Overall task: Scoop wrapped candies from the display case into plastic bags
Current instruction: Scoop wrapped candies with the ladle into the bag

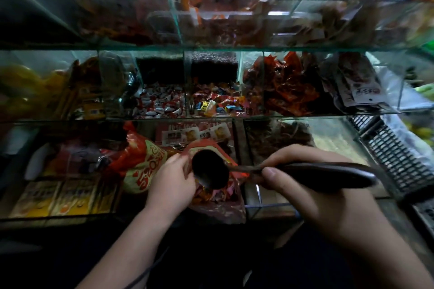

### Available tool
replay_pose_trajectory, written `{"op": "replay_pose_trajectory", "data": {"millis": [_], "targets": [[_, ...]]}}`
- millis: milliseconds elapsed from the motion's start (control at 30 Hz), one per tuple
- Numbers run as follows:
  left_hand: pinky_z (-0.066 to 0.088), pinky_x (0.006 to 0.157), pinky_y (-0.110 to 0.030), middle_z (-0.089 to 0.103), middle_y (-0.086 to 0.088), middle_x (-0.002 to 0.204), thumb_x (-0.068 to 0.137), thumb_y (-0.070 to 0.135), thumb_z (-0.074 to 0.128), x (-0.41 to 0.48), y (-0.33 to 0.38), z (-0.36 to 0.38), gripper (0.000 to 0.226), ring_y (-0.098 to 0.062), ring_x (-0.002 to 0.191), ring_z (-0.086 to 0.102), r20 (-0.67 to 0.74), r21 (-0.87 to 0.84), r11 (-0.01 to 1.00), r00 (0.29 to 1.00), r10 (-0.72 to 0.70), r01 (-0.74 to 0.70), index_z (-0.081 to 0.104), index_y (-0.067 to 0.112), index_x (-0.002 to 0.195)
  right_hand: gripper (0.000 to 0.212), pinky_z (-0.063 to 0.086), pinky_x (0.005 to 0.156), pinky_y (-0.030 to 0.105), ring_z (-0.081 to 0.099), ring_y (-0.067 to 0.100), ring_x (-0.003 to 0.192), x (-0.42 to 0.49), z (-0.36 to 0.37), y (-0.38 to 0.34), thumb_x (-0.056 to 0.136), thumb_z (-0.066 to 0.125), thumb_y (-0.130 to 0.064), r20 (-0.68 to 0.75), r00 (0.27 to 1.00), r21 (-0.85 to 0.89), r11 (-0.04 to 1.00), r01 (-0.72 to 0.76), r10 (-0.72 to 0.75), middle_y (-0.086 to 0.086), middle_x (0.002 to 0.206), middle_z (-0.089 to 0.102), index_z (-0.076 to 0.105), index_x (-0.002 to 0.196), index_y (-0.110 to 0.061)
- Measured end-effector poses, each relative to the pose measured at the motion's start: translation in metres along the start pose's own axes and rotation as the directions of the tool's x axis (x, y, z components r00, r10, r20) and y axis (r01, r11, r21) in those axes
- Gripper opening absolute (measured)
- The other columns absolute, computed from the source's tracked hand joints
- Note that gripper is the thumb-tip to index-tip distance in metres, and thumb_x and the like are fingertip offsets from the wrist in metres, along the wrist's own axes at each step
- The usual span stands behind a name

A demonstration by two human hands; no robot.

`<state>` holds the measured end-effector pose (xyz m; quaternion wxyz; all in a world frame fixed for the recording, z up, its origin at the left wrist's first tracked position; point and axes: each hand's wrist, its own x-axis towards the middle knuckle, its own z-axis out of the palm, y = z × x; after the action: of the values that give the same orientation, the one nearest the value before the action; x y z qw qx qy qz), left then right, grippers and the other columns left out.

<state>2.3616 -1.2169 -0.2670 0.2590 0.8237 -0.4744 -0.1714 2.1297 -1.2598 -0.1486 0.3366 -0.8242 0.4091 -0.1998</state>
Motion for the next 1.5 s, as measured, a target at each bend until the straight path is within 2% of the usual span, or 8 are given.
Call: {"op": "replay_pose_trajectory", "data": {"millis": [100,233,467,567,733,1100,1367,1500], "targets": [[0.033,0.112,-0.027,0.048,0.004,0.152,0.095,0.010,0.057,0.003,0.001,0.002,0.054,-0.015,0.139,0.045,0.005,-0.029,0.999,1.000,0.023,-0.023,0.050,0.017,0.148,0.006,0.047,0.063,0.006,0.069,-0.002,0.074,-0.010,0.013,0.003,0.084,0.069,-0.038,-0.130,0.990,0.107,0.992,0.065,-0.051,-0.017,0.078,0.073,0.072,0.084,-0.033],[0.029,0.112,-0.023,0.046,0.004,0.154,0.095,0.004,0.051,0.002,-0.004,0.003,0.056,-0.014,0.141,0.041,0.010,-0.030,1.000,1.000,0.008,-0.008,0.049,0.018,0.149,0.005,0.054,0.076,0.026,0.069,0.011,0.081,0.020,0.081,0.025,0.088,0.072,-0.025,-0.095,0.995,-0.004,1.000,0.012,-0.013,-0.006,0.084,0.073,0.073,0.089,-0.021],[0.030,0.117,-0.030,0.043,0.009,0.155,0.091,0.000,0.048,-0.007,-0.008,0.008,0.063,-0.013,0.142,0.040,0.019,-0.114,0.993,1.000,0.007,-0.005,0.047,0.021,0.150,0.008,0.056,0.074,0.029,0.070,0.013,0.076,0.037,0.157,0.049,0.087,0.071,-0.018,-0.166,0.950,0.211,0.950,-0.229,0.266,-0.001,0.077,0.074,0.075,0.080,-0.019],[0.032,0.117,-0.031,0.042,0.007,0.156,0.090,0.002,0.051,-0.008,-0.008,0.008,0.064,-0.014,0.142,0.040,0.040,-0.110,0.994,0.999,0.017,-0.012,0.046,0.020,0.151,0.011,0.055,0.070,0.020,0.070,0.007,0.067,0.043,0.147,0.052,0.081,0.071,-0.010,-0.152,0.837,0.583,0.732,-0.353,0.525,-0.003,0.067,0.074,0.073,0.072,-0.016],[0.025,0.112,-0.022,0.040,0.007,0.157,0.092,0.003,0.051,-0.008,-0.005,0.006,0.064,-0.012,0.143,0.037,0.044,-0.136,0.991,0.999,-0.002,0.008,0.042,0.020,0.153,0.015,0.064,0.061,0.046,0.077,0.038,0.070,0.031,0.125,0.057,0.089,0.069,-0.008,0.014,0.661,0.896,0.284,-0.342,0.751,0.028,0.078,0.074,0.072,0.075,-0.006],[0.034,0.114,-0.033,0.046,0.008,0.146,0.090,0.014,0.067,-0.022,0.025,0.002,0.039,-0.010,0.141,0.036,-0.149,-0.081,0.921,0.918,0.368,-0.382,0.064,0.019,0.129,0.023,0.062,0.058,0.034,0.077,0.038,0.069,0.009,0.056,0.035,0.094,0.071,-0.013,-0.200,0.777,0.828,0.527,-0.192,0.597,0.017,0.069,0.075,0.075,0.072,-0.015],[0.001,0.126,-0.038,0.031,0.007,0.161,0.103,0.056,0.028,0.000,0.042,0.013,0.059,-0.011,0.152,0.014,0.035,0.035,0.940,0.941,0.337,-0.338,0.037,0.028,0.155,0.013,0.063,0.065,0.046,0.075,0.044,0.071,-0.002,-0.012,-0.003,0.076,0.079,-0.005,-0.184,0.897,0.844,0.532,-0.065,0.402,0.019,0.068,0.073,0.074,0.070,-0.015],[0.012,0.122,-0.030,0.037,0.005,0.159,0.105,0.051,0.030,0.004,0.052,0.007,0.055,-0.012,0.149,0.022,0.010,-0.036,0.927,0.928,0.373,-0.373,0.043,0.025,0.152,0.022,0.062,0.059,0.038,0.076,0.039,0.068,-0.002,-0.026,-0.012,0.079,0.077,-0.010,-0.179,0.913,0.845,0.532,-0.047,0.366,0.012,0.064,0.073,0.073,0.063,-0.025]]}}
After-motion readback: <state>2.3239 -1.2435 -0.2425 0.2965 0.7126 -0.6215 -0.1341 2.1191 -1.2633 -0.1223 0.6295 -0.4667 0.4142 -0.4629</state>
